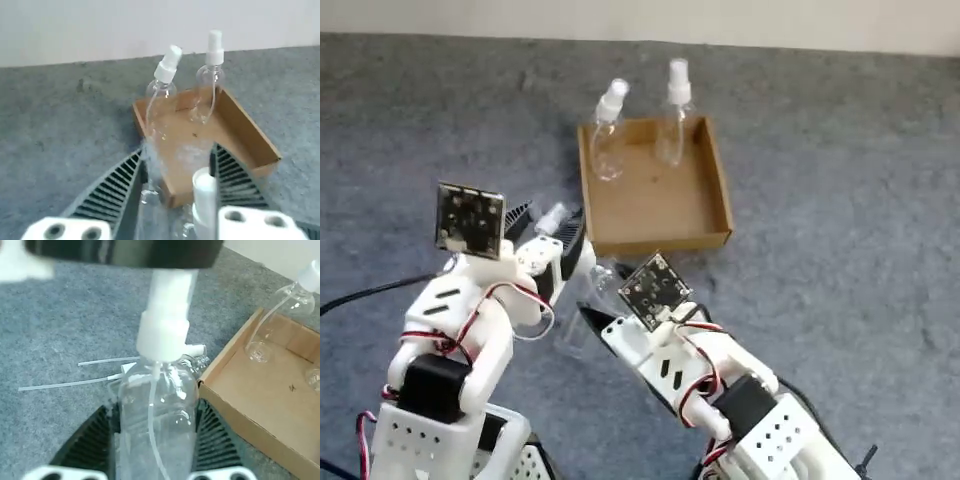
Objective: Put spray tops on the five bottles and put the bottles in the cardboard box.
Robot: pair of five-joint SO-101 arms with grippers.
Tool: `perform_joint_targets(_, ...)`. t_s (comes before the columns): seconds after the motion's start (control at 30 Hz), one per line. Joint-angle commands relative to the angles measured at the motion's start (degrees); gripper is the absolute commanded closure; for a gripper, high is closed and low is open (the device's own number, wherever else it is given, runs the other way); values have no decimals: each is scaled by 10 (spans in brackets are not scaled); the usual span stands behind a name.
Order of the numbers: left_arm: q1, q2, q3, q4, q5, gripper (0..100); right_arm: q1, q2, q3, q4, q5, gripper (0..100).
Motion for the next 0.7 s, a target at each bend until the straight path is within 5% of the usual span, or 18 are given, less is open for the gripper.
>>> perform_joint_targets(0.0, 16, 0, -5, 8, 2, 808, 0, -11, -15, -15, -4, 995)
perform_joint_targets(0.33, -118, -1, -116, 104, -21, 803, 81, -7, -31, -14, -4, 995)
perform_joint_targets(0.67, -107, -87, 6, 114, -23, 803, 87, 197, -238, -14, -4, 995)
